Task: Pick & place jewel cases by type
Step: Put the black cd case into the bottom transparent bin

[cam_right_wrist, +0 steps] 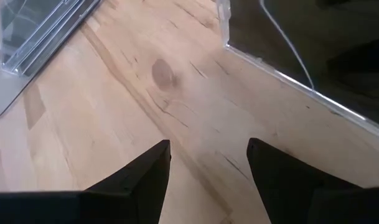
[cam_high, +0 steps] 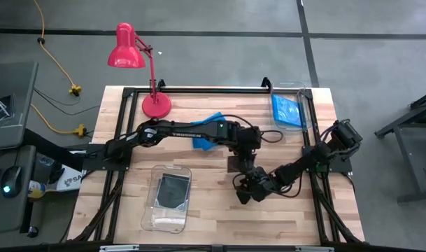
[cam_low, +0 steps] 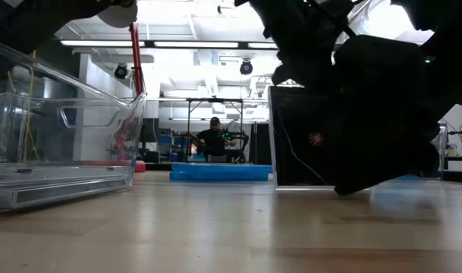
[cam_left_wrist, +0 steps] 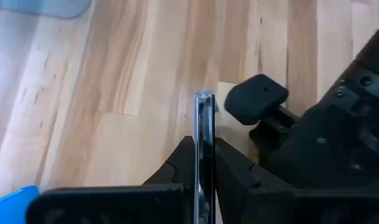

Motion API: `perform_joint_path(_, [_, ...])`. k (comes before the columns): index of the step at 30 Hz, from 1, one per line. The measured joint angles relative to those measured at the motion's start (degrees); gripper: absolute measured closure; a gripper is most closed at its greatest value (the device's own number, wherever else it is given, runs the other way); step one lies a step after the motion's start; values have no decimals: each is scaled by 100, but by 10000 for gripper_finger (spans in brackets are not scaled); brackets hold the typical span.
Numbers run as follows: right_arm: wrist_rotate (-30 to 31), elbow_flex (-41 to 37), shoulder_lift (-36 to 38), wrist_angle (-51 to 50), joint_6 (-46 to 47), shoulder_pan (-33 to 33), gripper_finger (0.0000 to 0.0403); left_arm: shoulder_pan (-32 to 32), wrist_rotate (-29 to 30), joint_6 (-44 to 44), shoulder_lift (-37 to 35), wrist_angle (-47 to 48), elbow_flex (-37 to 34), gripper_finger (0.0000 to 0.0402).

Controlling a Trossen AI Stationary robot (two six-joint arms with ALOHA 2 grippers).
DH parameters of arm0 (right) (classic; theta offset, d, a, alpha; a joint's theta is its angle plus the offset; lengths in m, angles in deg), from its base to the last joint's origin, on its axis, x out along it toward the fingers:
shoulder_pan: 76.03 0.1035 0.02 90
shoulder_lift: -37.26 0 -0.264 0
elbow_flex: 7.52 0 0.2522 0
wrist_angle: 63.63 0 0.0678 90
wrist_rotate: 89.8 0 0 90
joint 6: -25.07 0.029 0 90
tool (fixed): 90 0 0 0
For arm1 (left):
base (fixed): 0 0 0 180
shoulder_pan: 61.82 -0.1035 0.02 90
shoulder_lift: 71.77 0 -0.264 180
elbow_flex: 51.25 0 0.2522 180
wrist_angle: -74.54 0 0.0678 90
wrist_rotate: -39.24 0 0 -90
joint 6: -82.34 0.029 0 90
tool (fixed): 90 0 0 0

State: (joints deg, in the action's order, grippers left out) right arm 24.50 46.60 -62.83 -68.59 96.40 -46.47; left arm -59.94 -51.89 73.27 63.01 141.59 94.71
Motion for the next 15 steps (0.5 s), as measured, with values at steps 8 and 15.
perform_joint_path(8, [-27, 0, 0, 0, 28, 285, 192, -52, -68, 388, 0, 23, 4, 369])
perform_joint_path(15, [-71, 0, 0, 6, 169, 549, 192, -99, -128, 455, 2, 27, 2, 370])
